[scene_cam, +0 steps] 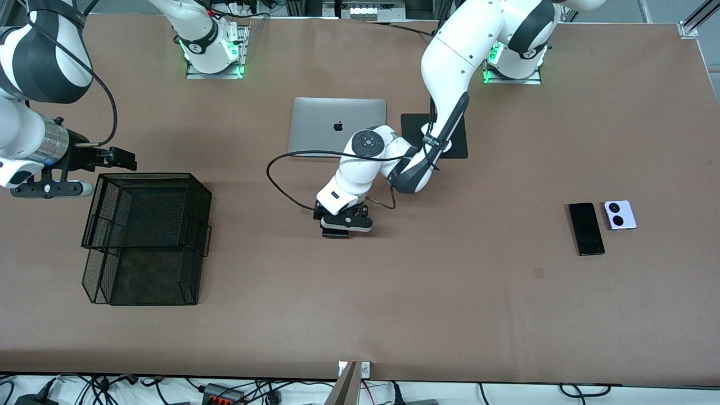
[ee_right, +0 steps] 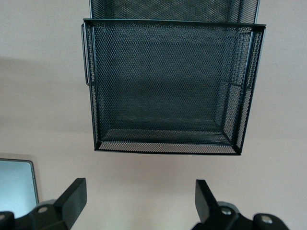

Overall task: Place phones with both arms
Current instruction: 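Carry the black flip phone toward the laptop with the left gripper, then set down the flip phone with the left gripper while the right gripper reaches it, then grasp the flip phone with the right gripper while the left gripper grasps the tall phone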

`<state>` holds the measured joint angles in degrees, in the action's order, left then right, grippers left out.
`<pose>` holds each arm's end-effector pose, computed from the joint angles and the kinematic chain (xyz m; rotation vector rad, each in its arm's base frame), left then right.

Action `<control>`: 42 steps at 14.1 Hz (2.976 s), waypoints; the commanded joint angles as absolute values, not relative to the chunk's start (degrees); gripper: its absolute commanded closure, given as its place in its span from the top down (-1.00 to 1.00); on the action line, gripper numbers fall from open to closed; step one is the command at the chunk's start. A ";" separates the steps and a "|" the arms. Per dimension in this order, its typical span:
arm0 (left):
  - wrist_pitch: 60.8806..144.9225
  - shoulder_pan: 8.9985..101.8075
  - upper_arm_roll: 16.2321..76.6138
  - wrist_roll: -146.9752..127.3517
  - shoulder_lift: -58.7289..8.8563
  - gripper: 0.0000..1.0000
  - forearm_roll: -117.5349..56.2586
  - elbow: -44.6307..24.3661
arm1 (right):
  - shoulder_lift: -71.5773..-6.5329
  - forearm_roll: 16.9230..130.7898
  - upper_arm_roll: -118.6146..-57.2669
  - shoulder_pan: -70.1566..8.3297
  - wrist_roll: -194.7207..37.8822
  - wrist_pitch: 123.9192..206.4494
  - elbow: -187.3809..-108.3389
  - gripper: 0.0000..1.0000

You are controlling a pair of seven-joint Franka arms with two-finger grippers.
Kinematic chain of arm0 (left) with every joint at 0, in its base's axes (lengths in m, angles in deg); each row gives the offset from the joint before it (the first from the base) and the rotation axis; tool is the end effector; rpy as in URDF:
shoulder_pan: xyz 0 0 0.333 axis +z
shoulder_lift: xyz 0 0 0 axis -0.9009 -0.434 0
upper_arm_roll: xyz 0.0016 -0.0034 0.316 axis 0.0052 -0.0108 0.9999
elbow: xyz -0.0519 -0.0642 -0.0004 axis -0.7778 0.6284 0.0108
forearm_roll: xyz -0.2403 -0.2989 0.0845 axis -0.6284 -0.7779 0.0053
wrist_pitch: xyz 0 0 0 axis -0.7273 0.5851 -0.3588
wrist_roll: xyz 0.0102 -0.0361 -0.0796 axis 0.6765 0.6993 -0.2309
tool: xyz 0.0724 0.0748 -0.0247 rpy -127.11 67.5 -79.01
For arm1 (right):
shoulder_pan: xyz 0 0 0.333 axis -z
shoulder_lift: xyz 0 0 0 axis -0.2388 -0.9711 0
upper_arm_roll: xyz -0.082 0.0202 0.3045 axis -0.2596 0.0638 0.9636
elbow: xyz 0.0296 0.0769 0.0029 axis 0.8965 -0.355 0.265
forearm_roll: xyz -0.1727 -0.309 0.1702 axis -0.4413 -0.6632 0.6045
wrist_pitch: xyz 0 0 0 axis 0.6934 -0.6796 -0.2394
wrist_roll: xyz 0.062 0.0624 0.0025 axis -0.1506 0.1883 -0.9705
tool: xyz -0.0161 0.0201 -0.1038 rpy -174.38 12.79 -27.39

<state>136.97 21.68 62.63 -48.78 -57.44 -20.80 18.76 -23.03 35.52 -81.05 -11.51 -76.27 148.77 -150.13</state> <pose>0.5645 -0.5454 0.1881 2.8311 0.0353 0.3761 0.5823 -0.0115 0.4714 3.1151 0.0639 -0.2628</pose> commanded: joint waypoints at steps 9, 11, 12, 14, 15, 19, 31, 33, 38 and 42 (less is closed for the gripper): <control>114.96 42.44 46.93 -42.67 -48.90 1.00 -8.02 20.33 | -23.50 35.69 -80.65 -15.47 -76.81 147.92 -146.58 1.00; 111.00 50.79 40.96 -36.35 -46.00 1.00 -8.46 18.40 | -23.94 35.61 -80.65 -20.03 -76.37 148.52 -146.22 1.00; 108.89 54.48 39.80 -35.36 -44.42 1.00 -8.55 17.08 | -25.07 35.60 -80.65 -21.88 -76.29 149.49 -146.05 1.00; 102.67 57.94 39.44 -35.35 -42.13 1.00 -8.55 16.63 | -28.67 35.78 -80.65 -26.10 -76.29 151.51 -143.25 1.00; 98.72 58.12 39.87 -35.35 -41.33 1.00 -8.55 17.15 | -30.86 35.78 -80.65 -28.38 -76.29 152.30 -141.75 1.00; 93.85 61.62 42.95 -28.81 -38.69 1.00 -8.55 16.28 | -40.88 37.70 -80.65 -37.61 -75.50 157.12 -135.07 1.00; 94.81 75.70 53.75 4.81 -35.17 1.00 -10.57 4.68 | -59.44 38.06 -80.73 -48.53 -58.97 190.24 -134.44 1.00; 95.16 75.62 56.82 5.25 -35.26 1.00 -13.02 4.76 | -61.29 38.42 -80.82 -48.97 -58.80 193.34 -134.44 1.00; 101.12 75.79 59.74 12.95 -34.91 1.00 -13.30 2.58 | -62.44 37.80 -81.26 -49.67 -53.35 192.92 -135.23 1.00; 102.45 76.23 63.68 13.34 -34.91 1.00 -26.35 -0.32 | -63.84 37.80 -81.26 -50.11 -49.04 193.09 -134.88 1.00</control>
